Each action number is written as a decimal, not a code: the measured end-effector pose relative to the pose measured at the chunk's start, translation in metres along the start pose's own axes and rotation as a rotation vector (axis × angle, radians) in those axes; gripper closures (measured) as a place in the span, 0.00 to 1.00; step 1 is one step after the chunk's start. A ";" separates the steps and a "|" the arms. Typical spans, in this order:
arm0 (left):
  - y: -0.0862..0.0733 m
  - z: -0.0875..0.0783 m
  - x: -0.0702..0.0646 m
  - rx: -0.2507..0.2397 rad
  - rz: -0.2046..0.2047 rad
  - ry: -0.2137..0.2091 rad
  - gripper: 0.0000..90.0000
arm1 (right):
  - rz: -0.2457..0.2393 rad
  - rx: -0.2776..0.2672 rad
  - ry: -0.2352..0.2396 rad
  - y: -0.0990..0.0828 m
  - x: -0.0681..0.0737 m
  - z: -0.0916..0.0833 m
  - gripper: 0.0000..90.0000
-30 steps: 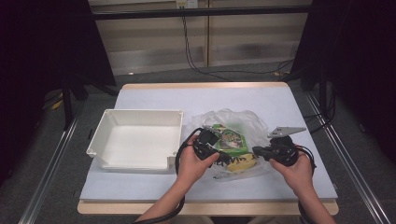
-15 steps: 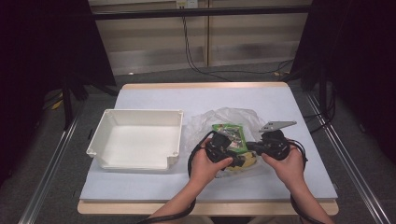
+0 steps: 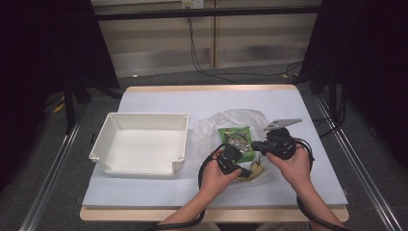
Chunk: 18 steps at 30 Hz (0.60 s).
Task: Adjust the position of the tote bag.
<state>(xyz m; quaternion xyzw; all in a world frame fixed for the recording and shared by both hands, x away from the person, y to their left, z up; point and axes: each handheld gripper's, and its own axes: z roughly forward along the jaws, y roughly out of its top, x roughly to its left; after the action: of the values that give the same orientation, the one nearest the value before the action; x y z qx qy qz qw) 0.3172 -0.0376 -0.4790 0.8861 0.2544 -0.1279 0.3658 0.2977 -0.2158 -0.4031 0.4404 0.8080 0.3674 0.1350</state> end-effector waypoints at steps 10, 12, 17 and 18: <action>-0.001 -0.004 0.000 -0.020 -0.001 -0.006 1.00 | -0.007 0.009 0.019 0.004 0.004 -0.009 1.00; -0.002 -0.006 0.000 -0.022 -0.007 -0.003 1.00 | 0.000 0.014 0.002 -0.001 -0.001 -0.009 1.00; -0.003 -0.010 0.002 -0.002 0.003 0.006 1.00 | 0.058 0.026 -0.047 -0.025 -0.023 -0.004 1.00; -0.003 -0.011 0.004 0.001 0.016 -0.011 1.00 | 0.066 0.027 -0.046 -0.029 -0.027 -0.003 1.00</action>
<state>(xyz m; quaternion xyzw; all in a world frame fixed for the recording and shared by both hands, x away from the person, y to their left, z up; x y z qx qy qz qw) 0.3189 -0.0264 -0.4748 0.8875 0.2452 -0.1300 0.3677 0.2938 -0.2488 -0.4250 0.4769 0.7947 0.3503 0.1354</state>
